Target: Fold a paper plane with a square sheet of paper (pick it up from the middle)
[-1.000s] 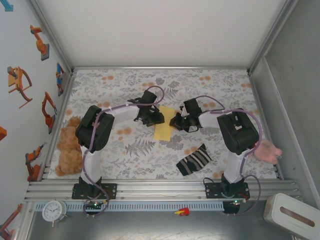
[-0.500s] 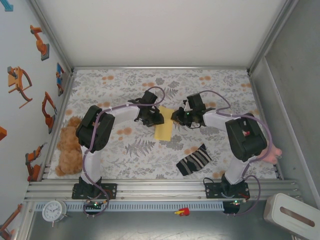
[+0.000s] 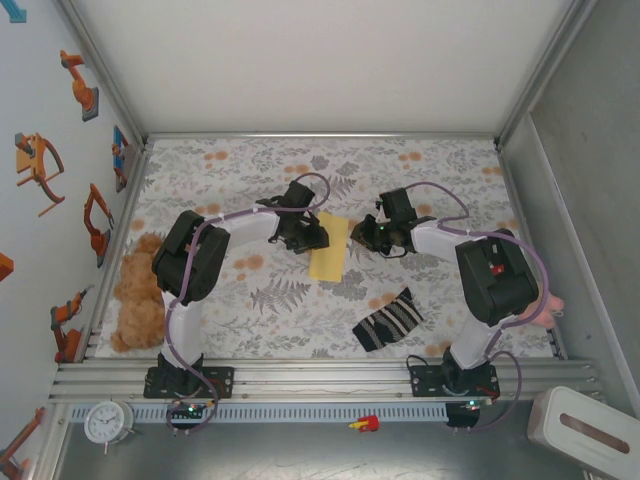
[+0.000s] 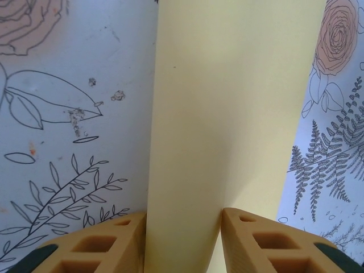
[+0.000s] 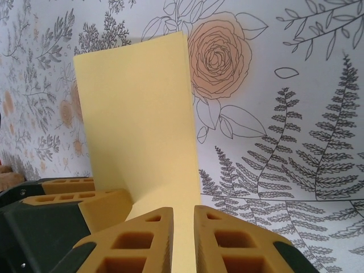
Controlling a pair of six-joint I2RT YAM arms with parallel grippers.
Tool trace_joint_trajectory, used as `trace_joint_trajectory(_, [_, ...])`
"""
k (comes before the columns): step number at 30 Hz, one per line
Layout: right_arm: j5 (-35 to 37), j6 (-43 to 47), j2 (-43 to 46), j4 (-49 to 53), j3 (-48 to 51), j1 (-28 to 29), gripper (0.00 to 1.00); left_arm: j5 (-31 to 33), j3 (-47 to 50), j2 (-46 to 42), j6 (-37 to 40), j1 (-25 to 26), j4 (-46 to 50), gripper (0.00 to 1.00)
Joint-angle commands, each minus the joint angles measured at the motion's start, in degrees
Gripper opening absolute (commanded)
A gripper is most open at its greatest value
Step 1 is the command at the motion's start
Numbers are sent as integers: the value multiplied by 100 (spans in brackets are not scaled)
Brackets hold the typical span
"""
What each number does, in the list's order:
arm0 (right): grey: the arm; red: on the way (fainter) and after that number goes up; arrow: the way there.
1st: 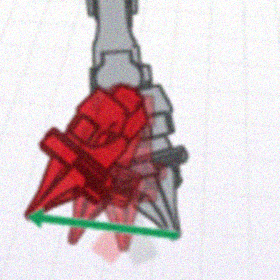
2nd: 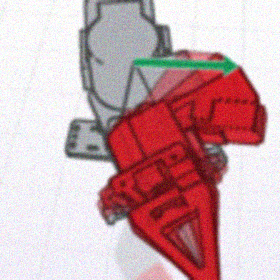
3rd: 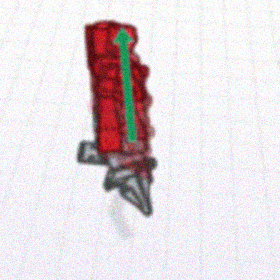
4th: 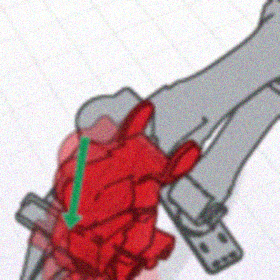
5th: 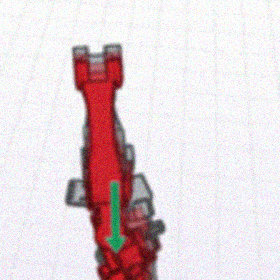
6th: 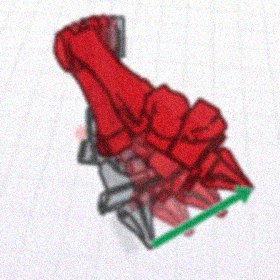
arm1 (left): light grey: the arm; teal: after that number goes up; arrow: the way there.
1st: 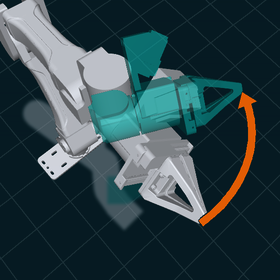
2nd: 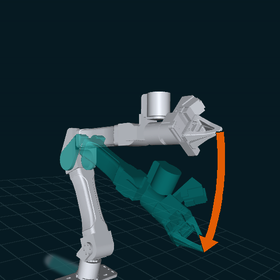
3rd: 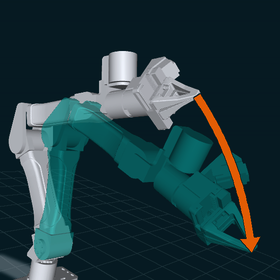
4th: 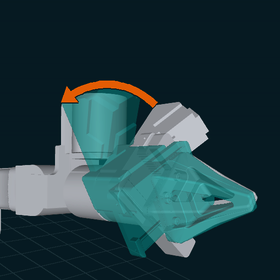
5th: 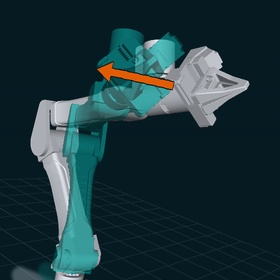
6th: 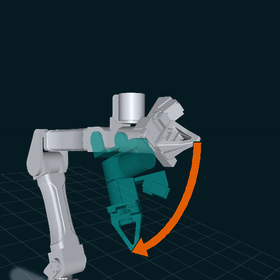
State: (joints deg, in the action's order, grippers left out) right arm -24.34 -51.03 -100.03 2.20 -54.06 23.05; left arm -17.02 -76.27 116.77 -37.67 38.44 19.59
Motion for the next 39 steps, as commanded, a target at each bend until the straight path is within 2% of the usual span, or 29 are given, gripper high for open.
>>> trace_joint_trajectory(1, [99,-22,170,38,63,-38,17,-313,231,678,181,156,505,40])
trace_joint_trajectory(11, [-316,22,-22,-185,36,-20,16,-283,195,774,136,163,510,40])
trace_joint_trajectory(19, [-675,89,-439,-271,-199,218,12,-268,192,815,137,163,541,40])
trace_joint_trajectory(39, [-799,23,-545,-499,-218,289,9,-288,171,899,313,119,546,38])
